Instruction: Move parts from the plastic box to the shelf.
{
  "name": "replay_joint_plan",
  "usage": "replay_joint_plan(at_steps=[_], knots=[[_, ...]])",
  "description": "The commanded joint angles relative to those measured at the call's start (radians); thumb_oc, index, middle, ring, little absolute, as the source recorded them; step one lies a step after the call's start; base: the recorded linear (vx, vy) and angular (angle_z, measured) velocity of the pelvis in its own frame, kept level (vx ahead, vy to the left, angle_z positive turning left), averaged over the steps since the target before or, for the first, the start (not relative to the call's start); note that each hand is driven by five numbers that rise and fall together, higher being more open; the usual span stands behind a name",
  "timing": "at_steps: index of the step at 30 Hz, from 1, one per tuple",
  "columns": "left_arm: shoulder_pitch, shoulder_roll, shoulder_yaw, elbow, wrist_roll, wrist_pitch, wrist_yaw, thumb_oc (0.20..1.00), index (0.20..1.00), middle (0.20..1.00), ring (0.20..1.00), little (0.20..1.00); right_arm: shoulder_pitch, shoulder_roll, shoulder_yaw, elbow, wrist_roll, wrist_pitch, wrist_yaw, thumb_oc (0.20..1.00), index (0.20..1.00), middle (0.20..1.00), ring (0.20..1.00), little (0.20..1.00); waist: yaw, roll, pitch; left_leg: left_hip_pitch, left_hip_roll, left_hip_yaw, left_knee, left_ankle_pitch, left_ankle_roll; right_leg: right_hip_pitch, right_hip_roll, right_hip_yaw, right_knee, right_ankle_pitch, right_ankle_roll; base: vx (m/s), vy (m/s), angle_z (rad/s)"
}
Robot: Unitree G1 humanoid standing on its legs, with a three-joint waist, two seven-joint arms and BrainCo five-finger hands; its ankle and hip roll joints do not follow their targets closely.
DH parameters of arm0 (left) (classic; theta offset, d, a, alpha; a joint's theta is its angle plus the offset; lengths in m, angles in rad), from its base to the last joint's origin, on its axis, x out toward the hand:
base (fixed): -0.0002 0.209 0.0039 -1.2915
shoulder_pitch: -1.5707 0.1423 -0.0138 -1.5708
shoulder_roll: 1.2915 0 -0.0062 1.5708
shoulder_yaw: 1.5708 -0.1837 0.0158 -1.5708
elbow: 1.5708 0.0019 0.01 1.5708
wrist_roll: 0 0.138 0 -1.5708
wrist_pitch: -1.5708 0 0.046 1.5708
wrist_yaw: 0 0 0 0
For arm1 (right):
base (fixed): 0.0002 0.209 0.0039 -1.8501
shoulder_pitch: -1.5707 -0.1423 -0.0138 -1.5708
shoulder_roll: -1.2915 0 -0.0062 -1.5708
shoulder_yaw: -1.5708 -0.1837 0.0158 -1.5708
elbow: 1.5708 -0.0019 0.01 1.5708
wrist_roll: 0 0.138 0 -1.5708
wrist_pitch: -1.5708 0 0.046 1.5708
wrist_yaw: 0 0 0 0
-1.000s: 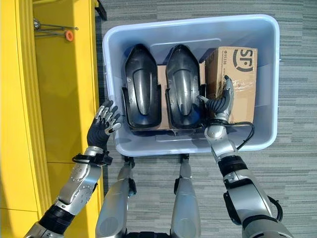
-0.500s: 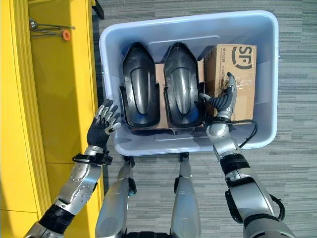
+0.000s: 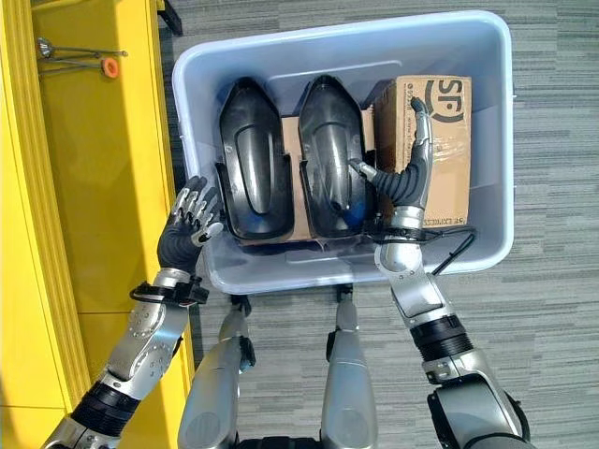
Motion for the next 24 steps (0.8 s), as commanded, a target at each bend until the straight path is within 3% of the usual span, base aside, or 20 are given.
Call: replay_joint_plan(at_steps=[1,13,19,24], knots=[[-0.012,0.029,0.024,-0.065,0.061,-0.035,-0.008,1.000,1.000,1.000,1.000,1.000,-0.067,0.009,-0.009,0.034,-0.023,-0.051,0.016,1.000,1.000,1.000,1.000,1.000,0.025,-0.030,-0.008,0.071,0.034,-0.046,0.006,-0.041,-0.029,0.007,0.017,0.036,0.035,0.035,0.037,0.00,0.000,0.00],[-0.019,0.015,0.013,-0.048,0.038,-0.043,-0.003,1.000,1.000,1.000,1.000,1.000,-0.168,0.050,0.057,0.227,0.085,-0.049,0.069,1.000,1.000,1.000,1.000,1.000,0.045,-0.010,0.010,0.058,0.032,-0.049,0.006,-0.034,-0.028,-0.007,0.019,0.031,0.042,0.032,0.030,0.00,0.000,0.00],[-0.024,0.017,-0.001,-0.055,0.025,-0.051,-0.007,1.000,1.000,1.000,1.000,1.000,-0.240,0.034,0.068,0.344,0.096,-0.032,0.065,1.000,1.000,1.000,1.000,1.000,0.059,0.007,0.013,0.027,0.026,-0.056,0.006,-0.029,-0.025,-0.038,0.017,0.028,0.053,0.030,0.028,-0.01,-0.002,0.00],[-0.027,0.031,-0.022,-0.059,0.014,-0.060,-0.009,1.000,1.000,1.000,1.000,1.000,-0.323,-0.034,0.055,0.502,0.115,-0.017,0.038,1.000,1.000,1.000,1.000,1.000,0.072,0.026,0.013,-0.052,0.020,-0.063,0.057,-0.041,-0.021,-0.121,0.022,0.031,0.113,0.014,0.020,-0.01,-0.010,0.00]])
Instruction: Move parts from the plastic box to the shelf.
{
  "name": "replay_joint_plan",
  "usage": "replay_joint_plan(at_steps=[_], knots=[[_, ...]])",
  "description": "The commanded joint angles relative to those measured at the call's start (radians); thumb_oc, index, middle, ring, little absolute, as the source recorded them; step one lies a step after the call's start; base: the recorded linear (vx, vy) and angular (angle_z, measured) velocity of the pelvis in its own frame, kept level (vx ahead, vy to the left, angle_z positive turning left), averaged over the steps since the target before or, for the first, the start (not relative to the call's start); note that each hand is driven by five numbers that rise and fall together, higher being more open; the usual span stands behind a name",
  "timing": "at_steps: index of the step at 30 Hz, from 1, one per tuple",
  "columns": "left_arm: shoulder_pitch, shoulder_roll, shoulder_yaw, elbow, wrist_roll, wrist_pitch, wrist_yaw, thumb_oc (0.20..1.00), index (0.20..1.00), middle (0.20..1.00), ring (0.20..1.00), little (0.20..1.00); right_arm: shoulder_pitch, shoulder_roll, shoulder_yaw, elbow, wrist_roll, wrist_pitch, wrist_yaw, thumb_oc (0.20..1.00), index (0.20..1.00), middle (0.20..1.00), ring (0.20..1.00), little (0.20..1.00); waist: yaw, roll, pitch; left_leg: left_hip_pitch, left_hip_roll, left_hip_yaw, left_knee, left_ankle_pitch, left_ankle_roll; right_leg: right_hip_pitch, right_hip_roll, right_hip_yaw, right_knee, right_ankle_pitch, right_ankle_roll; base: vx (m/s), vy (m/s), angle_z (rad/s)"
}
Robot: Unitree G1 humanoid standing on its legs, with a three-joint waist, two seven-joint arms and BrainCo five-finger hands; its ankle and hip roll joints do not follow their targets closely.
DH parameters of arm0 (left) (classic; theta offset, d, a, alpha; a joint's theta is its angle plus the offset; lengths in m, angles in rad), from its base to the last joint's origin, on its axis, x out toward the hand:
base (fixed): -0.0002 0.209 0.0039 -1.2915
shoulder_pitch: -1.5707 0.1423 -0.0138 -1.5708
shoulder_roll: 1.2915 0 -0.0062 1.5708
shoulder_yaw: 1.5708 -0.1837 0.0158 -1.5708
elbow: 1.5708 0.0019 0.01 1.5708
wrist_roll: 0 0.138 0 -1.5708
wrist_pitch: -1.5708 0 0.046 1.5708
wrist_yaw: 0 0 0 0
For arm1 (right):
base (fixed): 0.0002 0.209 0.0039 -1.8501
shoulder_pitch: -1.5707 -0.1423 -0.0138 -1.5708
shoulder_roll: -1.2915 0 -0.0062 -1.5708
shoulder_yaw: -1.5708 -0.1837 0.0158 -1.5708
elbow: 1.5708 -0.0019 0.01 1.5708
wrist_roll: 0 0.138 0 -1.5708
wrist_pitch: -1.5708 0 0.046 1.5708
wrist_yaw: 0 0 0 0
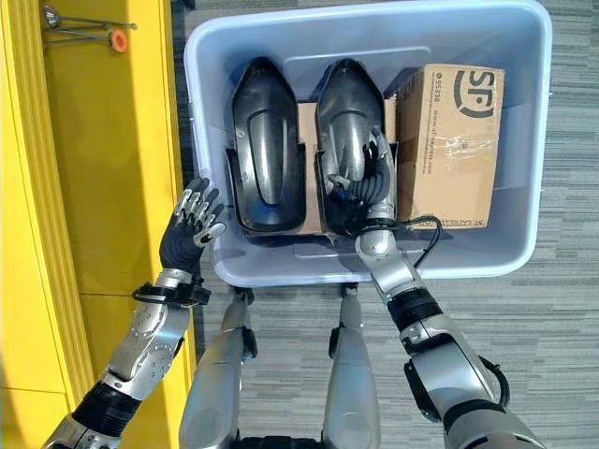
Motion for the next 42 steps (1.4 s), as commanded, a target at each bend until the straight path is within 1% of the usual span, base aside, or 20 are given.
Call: replay_joint_plan(at_steps=[1,2,8,10,13,16,17,19,21,25,29,36,39,40,41,42], knots=[[-0.022,0.037,-0.018,-0.069,0.013,-0.051,-0.013,1.000,1.000,1.000,1.000,1.000,-0.108,-0.092,-0.035,0.058,0.044,-0.021,-0.031,1.000,1.000,1.000,1.000,1.000,0.020,0.024,0.007,-0.001,0.019,-0.055,0.068,-0.059,-0.022,-0.076,0.024,0.036,0.133,0.003,0.018,-0.03,-0.018,0.03],[-0.024,0.044,-0.026,-0.074,0.005,-0.054,-0.017,1.000,1.000,1.000,1.000,1.000,-0.144,-0.108,-0.026,0.124,0.060,-0.021,-0.029,1.000,1.000,1.000,1.000,1.000,0.026,0.030,0.007,-0.027,0.019,-0.060,0.084,-0.064,-0.021,-0.100,0.026,0.035,0.147,-0.001,0.018,-0.04,-0.028,0.00],[-0.032,0.049,-0.050,-0.081,-0.015,-0.053,-0.027,1.000,1.000,1.000,1.000,1.000,-0.234,-0.117,0.018,0.292,0.143,-0.030,0.030,1.000,1.000,1.000,1.000,1.000,0.040,0.056,0.007,-0.086,0.014,-0.068,0.119,-0.072,-0.019,-0.154,0.029,0.033,0.181,-0.010,0.016,0.00,-0.004,-0.01],[-0.033,0.051,-0.054,-0.083,-0.018,-0.051,-0.031,1.000,1.000,1.000,1.000,1.000,-0.251,-0.111,0.032,0.344,0.166,-0.030,0.054,1.000,1.000,1.000,1.000,1.000,0.043,0.065,0.007,-0.102,0.008,-0.073,0.131,-0.076,-0.017,-0.168,0.029,0.034,0.193,-0.014,0.016,0.00,0.000,0.00],[-0.033,0.049,-0.055,-0.080,-0.018,-0.046,-0.033,1.000,1.000,1.000,1.000,1.000,-0.260,-0.091,0.039,0.384,0.190,-0.034,0.077,1.000,1.000,1.000,1.000,1.000,0.044,0.070,0.007,-0.107,0.003,-0.076,0.137,-0.083,-0.013,-0.175,0.027,0.027,0.202,-0.019,0.015,0.01,0.019,0.04],[-0.039,0.033,-0.052,-0.069,-0.012,-0.039,-0.025,1.000,1.000,1.000,1.000,1.000,-0.211,-0.032,0.029,0.333,0.224,-0.054,0.076,1.000,1.000,1.000,1.000,1.000,0.033,0.059,0.007,-0.091,-0.001,-0.075,0.129,-0.087,-0.010,-0.158,0.025,0.023,0.198,-0.024,0.014,0.02,0.024,0.06],[-0.044,0.029,-0.054,-0.058,-0.011,-0.037,-0.015,1.000,1.000,1.000,1.000,1.000,-0.177,0.016,0.010,0.299,0.268,-0.076,0.076,1.000,1.000,1.000,1.000,1.000,0.030,0.053,0.007,-0.074,-0.002,-0.077,0.124,-0.089,-0.009,-0.143,0.023,0.021,0.194,-0.024,0.015,0.02,0.027,0.04],[-0.050,0.025,-0.061,-0.054,-0.011,-0.034,-0.013,1.000,1.000,1.000,1.000,1.000,-0.157,0.057,-0.001,0.299,0.303,-0.086,0.079,1.000,1.000,1.000,1.000,1.000,0.030,0.050,0.007,-0.060,-0.006,-0.077,0.117,-0.089,-0.007,-0.127,0.018,0.016,0.187,-0.023,0.018,0.01,0.037,0.01],[-0.050,0.024,-0.061,-0.053,-0.011,-0.034,-0.013,1.000,1.000,1.000,1.000,1.000,-0.151,0.067,-0.004,0.300,0.310,-0.088,0.080,1.000,1.000,1.000,1.000,1.000,0.031,0.050,0.007,-0.057,-0.007,-0.077,0.116,-0.089,-0.006,-0.124,0.018,0.016,0.186,-0.023,0.018,0.00,0.011,0.02],[-0.062,0.014,-0.079,-0.040,-0.013,-0.028,-0.005,1.000,1.000,1.000,1.000,1.000,-0.127,0.136,-0.028,0.302,0.396,-0.118,0.084,1.000,1.000,1.000,1.000,1.000,0.034,0.050,0.007,-0.033,-0.009,-0.074,0.107,-0.092,-0.004,-0.102,0.013,0.017,0.179,-0.024,0.018,0.00,0.005,0.01],[-0.070,0.011,-0.085,-0.033,-0.014,-0.027,0.006,1.000,1.000,1.000,1.000,1.000,-0.110,0.171,-0.028,0.269,0.429,-0.133,0.087,1.000,1.000,1.000,1.000,1.000,0.031,0.047,0.007,-0.022,-0.011,-0.072,0.105,-0.093,-0.003,-0.089,0.011,0.016,0.175,-0.025,0.018,0.00,0.000,0.00],[-0.084,0.003,-0.096,-0.018,-0.010,-0.026,0.023,1.000,1.000,1.000,1.000,1.000,-0.105,0.202,-0.031,0.209,0.464,-0.154,0.075,1.000,1.000,1.000,1.000,1.000,0.029,0.042,0.007,-0.010,-0.014,-0.071,0.096,-0.093,-0.001,-0.080,0.011,0.015,0.171,-0.025,0.019,0.00,0.000,0.00],[-0.086,0.004,-0.094,-0.017,-0.008,-0.023,0.030,1.000,1.000,1.000,1.000,1.000,-0.093,0.210,-0.034,0.150,0.468,-0.168,0.062,1.000,1.000,1.000,1.000,1.000,0.026,0.035,0.007,-0.001,-0.015,-0.070,0.093,-0.095,-0.001,-0.074,0.011,0.017,0.170,-0.025,0.018,0.00,0.000,0.00],[-0.091,0.001,-0.092,-0.013,-0.002,-0.022,0.037,1.000,1.000,1.000,1.000,1.000,-0.071,0.211,-0.031,0.072,0.467,-0.184,0.055,1.000,1.000,1.000,1.000,1.000,0.018,0.027,0.007,0.002,-0.012,-0.068,0.093,-0.096,-0.001,-0.072,0.012,0.020,0.169,-0.024,0.019,0.00,0.000,0.00],[-0.091,0.001,-0.093,-0.013,-0.002,-0.022,0.037,1.000,1.000,1.000,1.000,1.000,-0.070,0.211,-0.031,0.071,0.466,-0.184,0.054,1.000,1.000,1.000,1.000,1.000,0.019,0.027,0.007,0.003,-0.012,-0.068,0.093,-0.096,-0.001,-0.072,0.012,0.020,0.169,-0.024,0.019,0.00,0.000,0.00],[-0.095,0.000,-0.091,-0.010,0.001,-0.022,0.042,1.000,1.000,1.000,1.000,1.000,-0.057,0.213,-0.030,0.028,0.461,-0.192,0.046,1.000,1.000,1.000,1.000,1.000,0.014,0.024,0.007,0.006,-0.011,-0.066,0.091,-0.096,-0.001,-0.071,0.013,0.021,0.168,-0.024,0.019,0.00,0.000,0.00]])
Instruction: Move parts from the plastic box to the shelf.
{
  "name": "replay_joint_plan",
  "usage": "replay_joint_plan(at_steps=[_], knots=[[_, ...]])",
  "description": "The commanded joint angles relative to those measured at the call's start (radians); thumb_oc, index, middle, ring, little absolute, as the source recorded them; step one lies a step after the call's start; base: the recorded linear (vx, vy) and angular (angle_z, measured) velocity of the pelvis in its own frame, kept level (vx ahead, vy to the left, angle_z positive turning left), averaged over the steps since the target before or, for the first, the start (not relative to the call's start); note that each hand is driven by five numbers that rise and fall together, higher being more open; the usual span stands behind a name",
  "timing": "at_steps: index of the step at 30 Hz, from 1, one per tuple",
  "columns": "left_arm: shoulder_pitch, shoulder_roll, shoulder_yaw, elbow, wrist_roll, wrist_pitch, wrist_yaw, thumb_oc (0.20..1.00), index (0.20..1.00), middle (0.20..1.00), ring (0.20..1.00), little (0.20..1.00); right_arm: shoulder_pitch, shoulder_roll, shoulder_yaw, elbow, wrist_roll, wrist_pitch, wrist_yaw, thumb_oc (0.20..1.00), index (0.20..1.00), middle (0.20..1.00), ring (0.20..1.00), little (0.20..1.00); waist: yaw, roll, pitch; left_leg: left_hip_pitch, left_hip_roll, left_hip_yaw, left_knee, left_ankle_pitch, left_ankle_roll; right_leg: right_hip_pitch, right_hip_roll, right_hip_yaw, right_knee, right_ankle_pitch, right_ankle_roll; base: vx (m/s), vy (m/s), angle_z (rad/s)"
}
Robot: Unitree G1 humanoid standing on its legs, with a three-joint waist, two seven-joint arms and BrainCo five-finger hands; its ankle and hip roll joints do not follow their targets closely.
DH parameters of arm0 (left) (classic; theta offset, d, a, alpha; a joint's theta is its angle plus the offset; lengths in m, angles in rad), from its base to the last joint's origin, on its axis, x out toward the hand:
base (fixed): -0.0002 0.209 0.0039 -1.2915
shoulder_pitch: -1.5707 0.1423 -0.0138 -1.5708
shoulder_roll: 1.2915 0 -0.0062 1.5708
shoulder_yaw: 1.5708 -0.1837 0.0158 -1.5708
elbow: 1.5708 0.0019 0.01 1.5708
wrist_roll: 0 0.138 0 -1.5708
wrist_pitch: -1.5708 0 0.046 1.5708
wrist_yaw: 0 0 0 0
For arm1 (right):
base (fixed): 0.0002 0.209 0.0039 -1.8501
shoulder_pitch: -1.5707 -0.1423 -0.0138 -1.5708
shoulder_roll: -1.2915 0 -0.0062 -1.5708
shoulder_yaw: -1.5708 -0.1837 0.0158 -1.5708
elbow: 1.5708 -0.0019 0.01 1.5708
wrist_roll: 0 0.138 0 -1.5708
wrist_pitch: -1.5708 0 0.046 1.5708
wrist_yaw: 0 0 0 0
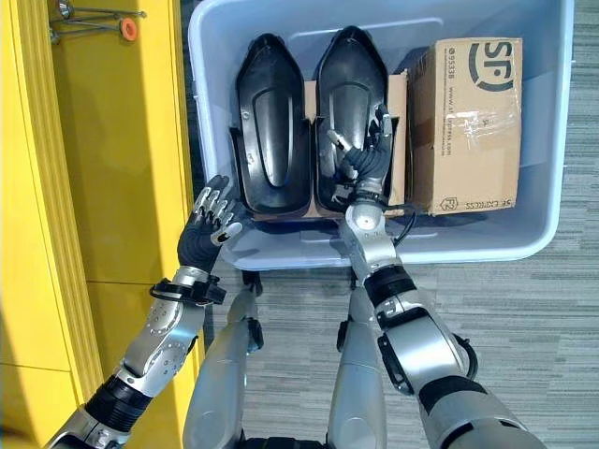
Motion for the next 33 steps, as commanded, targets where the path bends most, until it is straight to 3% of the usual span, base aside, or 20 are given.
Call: replay_joint_plan(at_steps=[1,19,25,33], knots=[[-0.047,0.027,-0.002,-0.013,0.026,-0.021,0.011,1.000,1.000,1.000,1.000,1.000,0.017,0.050,0.001,-0.010,-0.024,-0.018,-0.018,1.000,1.000,1.000,1.000,1.000,0.012,-0.025,0.023,0.099,-0.009,-0.036,0.025,-0.114,-0.008,-0.002,0.018,0.025,0.126,-0.048,0.021,0.00,0.000,0.00],[-0.014,0.053,0.045,-0.058,0.087,-0.004,0.040,1.000,1.000,1.000,1.000,1.000,0.203,-0.010,-0.051,-0.593,-0.304,-0.036,-0.148,1.000,1.000,1.000,1.000,1.000,-0.038,-0.072,0.023,0.105,-0.003,-0.019,0.030,-0.123,-0.005,-0.005,0.026,0.037,0.126,-0.046,0.024,0.00,0.000,0.00],[-0.006,0.058,0.052,-0.066,0.094,-0.009,0.045,1.000,1.000,1.000,1.000,1.000,0.208,-0.001,-0.043,-0.587,-0.305,-0.030,-0.151,1.000,1.000,1.000,1.000,1.000,-0.039,-0.075,0.023,0.109,0.001,-0.015,0.024,-0.122,-0.005,-0.006,0.028,0.036,0.124,-0.043,0.025,0.00,0.000,0.00],[-0.008,0.052,0.060,-0.057,0.101,-0.017,0.047,1.000,1.000,1.000,1.000,1.000,0.194,-0.041,-0.070,-0.494,-0.379,0.028,-0.189,1.000,1.000,1.000,1.000,1.000,-0.035,-0.073,0.023,0.104,-0.001,-0.021,0.026,-0.125,-0.004,-0.009,0.029,0.032,0.127,-0.045,0.025,0.00,0.000,0.00]])
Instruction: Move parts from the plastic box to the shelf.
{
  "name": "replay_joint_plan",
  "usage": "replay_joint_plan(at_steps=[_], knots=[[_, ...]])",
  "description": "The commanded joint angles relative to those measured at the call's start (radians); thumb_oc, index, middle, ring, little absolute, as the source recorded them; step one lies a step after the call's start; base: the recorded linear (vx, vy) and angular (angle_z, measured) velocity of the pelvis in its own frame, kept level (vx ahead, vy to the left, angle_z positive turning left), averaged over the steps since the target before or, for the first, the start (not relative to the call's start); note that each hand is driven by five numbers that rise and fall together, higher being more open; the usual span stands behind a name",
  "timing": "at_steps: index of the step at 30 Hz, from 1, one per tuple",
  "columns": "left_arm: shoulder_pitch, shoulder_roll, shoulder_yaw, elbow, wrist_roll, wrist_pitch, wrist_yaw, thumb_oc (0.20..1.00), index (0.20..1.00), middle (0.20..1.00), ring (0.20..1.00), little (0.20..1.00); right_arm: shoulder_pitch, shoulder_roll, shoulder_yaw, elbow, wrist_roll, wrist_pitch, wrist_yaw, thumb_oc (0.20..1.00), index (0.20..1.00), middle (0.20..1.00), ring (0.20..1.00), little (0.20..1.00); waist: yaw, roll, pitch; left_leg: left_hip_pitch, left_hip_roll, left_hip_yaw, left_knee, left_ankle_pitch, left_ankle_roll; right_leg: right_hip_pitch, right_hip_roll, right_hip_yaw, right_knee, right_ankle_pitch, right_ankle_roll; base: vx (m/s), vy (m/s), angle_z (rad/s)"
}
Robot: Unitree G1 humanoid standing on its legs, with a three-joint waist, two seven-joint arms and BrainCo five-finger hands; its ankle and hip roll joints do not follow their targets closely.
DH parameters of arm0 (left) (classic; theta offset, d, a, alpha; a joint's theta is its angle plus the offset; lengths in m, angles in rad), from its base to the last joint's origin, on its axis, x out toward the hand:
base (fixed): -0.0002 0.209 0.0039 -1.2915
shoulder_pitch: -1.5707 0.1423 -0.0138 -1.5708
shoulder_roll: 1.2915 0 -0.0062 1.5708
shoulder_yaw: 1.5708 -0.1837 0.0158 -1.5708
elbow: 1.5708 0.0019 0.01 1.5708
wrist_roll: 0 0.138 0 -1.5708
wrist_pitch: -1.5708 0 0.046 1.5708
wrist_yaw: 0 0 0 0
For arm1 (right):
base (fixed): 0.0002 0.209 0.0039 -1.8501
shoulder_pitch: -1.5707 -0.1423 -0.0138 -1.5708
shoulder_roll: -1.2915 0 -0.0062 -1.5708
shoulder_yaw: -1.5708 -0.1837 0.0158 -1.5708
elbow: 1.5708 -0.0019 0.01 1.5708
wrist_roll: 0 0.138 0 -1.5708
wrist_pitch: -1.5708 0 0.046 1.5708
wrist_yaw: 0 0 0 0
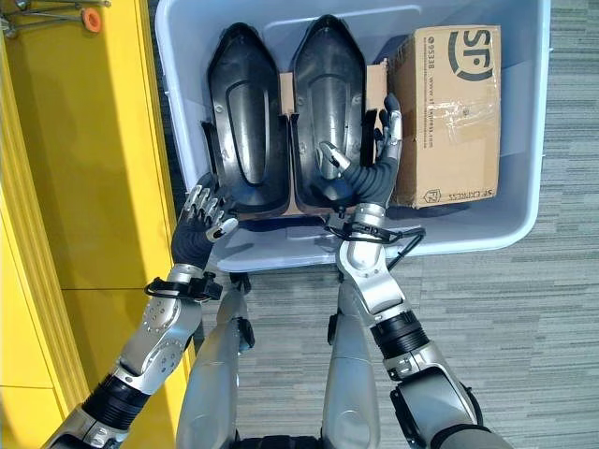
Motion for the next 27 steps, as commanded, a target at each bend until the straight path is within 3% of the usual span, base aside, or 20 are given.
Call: replay_joint_plan(at_steps=[1,11,27], knots=[[-0.011,0.043,0.033,-0.055,0.046,-0.039,-0.005,1.000,1.000,1.000,1.000,1.000,-0.055,-0.019,-0.064,-0.009,-0.083,-0.015,-0.031,1.000,1.000,1.000,1.000,1.000,0.025,-0.035,0.001,0.104,-0.002,-0.027,0.042,-0.126,-0.004,-0.005,0.028,0.031,0.133,-0.044,0.024,0.00,0.000,0.00],[-0.008,0.047,0.044,-0.066,0.050,-0.043,-0.013,1.000,1.000,1.000,1.000,1.000,-0.059,-0.052,-0.101,0.027,-0.149,0.023,-0.064,1.000,1.000,1.000,1.000,1.000,0.023,-0.036,0.001,0.096,-0.002,-0.026,0.047,-0.130,-0.002,-0.016,0.032,0.032,0.139,-0.047,0.023,0.00,0.000,0.00],[-0.008,0.048,0.049,-0.065,0.038,-0.054,-0.018,1.000,1.000,1.000,1.000,1.000,-0.110,-0.054,-0.077,0.184,-0.130,0.039,-0.041,1.000,1.000,1.000,1.000,1.000,0.036,-0.023,0.001,0.079,-0.004,-0.034,0.051,-0.130,-0.001,-0.028,0.033,0.025,0.145,-0.049,0.021,0.00,0.000,0.00]])
